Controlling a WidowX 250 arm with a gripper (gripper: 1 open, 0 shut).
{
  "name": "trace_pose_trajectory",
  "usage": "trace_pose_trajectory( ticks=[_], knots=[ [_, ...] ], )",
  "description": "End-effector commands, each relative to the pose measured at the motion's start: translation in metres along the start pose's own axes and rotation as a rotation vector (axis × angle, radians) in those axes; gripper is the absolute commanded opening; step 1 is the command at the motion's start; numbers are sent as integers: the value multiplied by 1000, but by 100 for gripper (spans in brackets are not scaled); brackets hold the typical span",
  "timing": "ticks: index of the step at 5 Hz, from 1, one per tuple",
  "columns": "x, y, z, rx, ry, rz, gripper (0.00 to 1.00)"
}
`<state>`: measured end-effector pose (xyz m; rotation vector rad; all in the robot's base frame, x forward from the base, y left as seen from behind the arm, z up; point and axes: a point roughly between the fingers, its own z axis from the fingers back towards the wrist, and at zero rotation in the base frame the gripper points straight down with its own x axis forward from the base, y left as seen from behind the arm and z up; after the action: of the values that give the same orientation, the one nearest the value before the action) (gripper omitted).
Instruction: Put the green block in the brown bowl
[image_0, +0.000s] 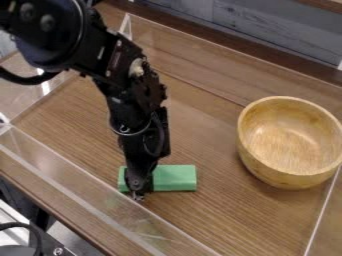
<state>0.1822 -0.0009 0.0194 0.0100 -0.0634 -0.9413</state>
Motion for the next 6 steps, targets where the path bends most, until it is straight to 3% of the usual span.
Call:
trace_pose_trajectory(
  ticks=[1, 6],
  knots=[
    [5, -5, -1, -24, -6, 6, 0],
    [15, -15, -2, -70, -35, 64, 0]
  ],
)
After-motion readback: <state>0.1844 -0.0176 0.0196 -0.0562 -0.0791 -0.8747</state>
